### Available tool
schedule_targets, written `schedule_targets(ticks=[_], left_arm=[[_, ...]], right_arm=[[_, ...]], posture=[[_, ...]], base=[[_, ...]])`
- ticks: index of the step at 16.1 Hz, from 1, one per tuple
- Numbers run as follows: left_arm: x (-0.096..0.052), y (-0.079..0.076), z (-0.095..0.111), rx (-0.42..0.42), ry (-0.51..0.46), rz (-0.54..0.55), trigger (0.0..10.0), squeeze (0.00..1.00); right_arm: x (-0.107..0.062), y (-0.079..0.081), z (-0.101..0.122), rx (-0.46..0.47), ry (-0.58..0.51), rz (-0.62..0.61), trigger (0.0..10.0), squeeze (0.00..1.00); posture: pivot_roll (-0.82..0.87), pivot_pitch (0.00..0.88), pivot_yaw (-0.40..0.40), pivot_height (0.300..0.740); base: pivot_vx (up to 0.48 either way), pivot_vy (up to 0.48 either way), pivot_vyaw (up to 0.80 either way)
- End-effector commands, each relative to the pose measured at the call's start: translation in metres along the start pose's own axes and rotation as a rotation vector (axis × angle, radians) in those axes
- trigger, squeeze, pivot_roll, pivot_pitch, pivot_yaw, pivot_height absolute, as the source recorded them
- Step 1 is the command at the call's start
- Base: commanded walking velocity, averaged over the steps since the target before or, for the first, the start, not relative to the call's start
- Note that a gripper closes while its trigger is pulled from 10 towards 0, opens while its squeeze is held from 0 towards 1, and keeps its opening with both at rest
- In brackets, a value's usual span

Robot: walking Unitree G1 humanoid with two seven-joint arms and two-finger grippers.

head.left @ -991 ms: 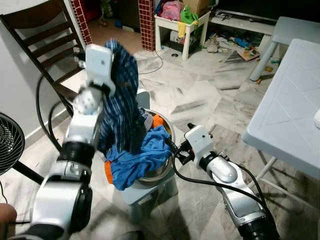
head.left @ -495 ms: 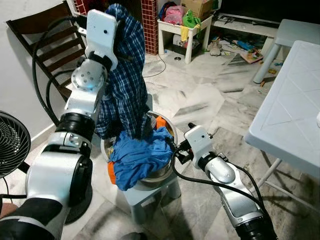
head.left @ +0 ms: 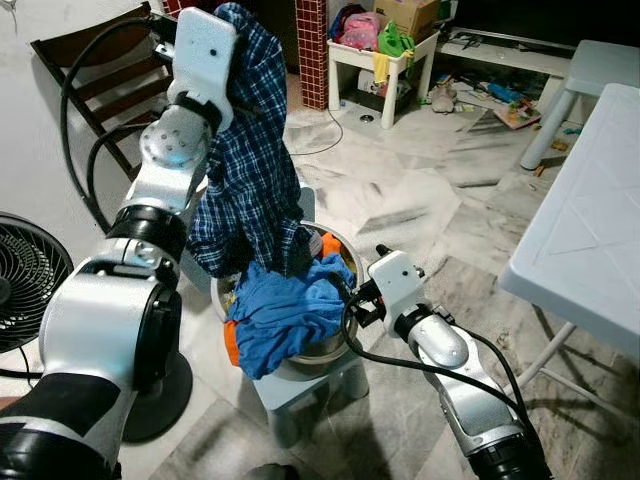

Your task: Hang hanger

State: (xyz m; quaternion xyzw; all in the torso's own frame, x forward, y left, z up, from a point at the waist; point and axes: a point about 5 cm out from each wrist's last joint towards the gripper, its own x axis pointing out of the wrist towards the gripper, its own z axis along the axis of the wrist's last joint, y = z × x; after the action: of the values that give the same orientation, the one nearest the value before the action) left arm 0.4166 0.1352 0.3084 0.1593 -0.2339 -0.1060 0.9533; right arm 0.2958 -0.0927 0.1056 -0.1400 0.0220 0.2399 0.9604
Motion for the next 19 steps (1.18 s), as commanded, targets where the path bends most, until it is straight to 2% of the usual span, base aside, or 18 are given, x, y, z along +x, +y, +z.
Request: schedule_targets(ticks=[1, 2, 4, 6, 8, 11, 13, 14, 15, 16, 18, 19], left_arm=[[0.010, -0.009, 0.017, 0.016, -0.041, -0.036, 0.0, 0.00], [0.013, -0.016, 0.021, 0.011, -0.050, -0.055, 0.0, 0.00], [0.025, -0.038, 0.044, -0.014, -0.109, -0.110, 0.0, 0.00], [0.028, -0.043, 0.053, -0.033, -0.147, -0.120, 0.0, 0.00], [0.024, -0.040, 0.052, -0.034, -0.187, -0.116, 0.0, 0.00], [-0.004, -0.021, 0.018, -0.011, -0.219, -0.053, 0.0, 0.00], [-0.044, -0.019, -0.031, -0.027, -0.131, -0.030, 0.0, 0.00], [-0.072, -0.021, -0.061, -0.060, -0.044, -0.004, 0.0, 0.00], [-0.087, -0.023, -0.074, -0.069, -0.005, 0.002, 0.0, 0.00], [-0.125, -0.030, -0.103, -0.100, 0.103, 0.028, 0.0, 0.00], [-0.153, -0.037, -0.115, -0.126, 0.173, 0.056, 0.0, 0.00], [-0.179, -0.042, -0.120, -0.119, 0.228, 0.062, 0.0, 0.00]], right_arm=[[0.001, 0.003, 0.002, -0.003, -0.007, 0.009, 10.0, 0.00], [0.002, 0.003, 0.003, -0.003, -0.009, 0.007, 10.0, 0.00], [-0.001, -0.002, 0.004, -0.005, -0.009, -0.021, 10.0, 0.00], [-0.005, -0.004, 0.001, -0.008, 0.000, -0.031, 10.0, 0.00], [-0.009, -0.006, -0.002, -0.009, 0.009, -0.038, 10.0, 0.00], [-0.010, -0.007, -0.002, -0.010, 0.013, -0.033, 10.0, 0.00], [-0.009, -0.007, -0.001, -0.011, 0.015, -0.016, 10.0, 0.00], [-0.008, -0.006, 0.000, -0.010, 0.015, -0.003, 10.0, 0.00], [-0.008, -0.006, 0.000, -0.012, 0.015, 0.004, 10.0, 0.00], [-0.007, -0.005, 0.000, -0.017, 0.018, 0.022, 10.0, 0.00], [-0.008, -0.006, 0.000, -0.021, 0.022, 0.034, 10.0, 0.00], [-0.008, -0.006, 0.000, -0.024, 0.022, 0.041, 10.0, 0.00]], posture=[[-0.05, 0.042, 0.116, 0.740], [-0.05, 0.042, 0.116, 0.740], [-0.08, 0.050, 0.135, 0.740], [-0.09, 0.055, 0.138, 0.740], [-0.10, 0.059, 0.137, 0.740], [-0.07, 0.067, 0.105, 0.740], [-0.05, 0.074, 0.074, 0.740], [-0.05, 0.078, 0.060, 0.740], [-0.04, 0.081, 0.053, 0.740], [-0.04, 0.091, 0.033, 0.740], [-0.03, 0.095, 0.022, 0.740], [-0.03, 0.094, 0.018, 0.740]], base=[[0.000, 0.000, 0.00], [0.000, 0.000, 0.00], [0.000, 0.000, 0.00], [0.000, 0.000, 0.00], [0.000, 0.000, 0.00], [0.000, 0.000, 0.00], [0.000, 0.000, 0.00], [0.000, 0.000, 0.00], [0.000, 0.000, 0.00], [0.000, 0.000, 0.00], [0.000, 0.000, 0.00], [0.000, 0.000, 0.00]])
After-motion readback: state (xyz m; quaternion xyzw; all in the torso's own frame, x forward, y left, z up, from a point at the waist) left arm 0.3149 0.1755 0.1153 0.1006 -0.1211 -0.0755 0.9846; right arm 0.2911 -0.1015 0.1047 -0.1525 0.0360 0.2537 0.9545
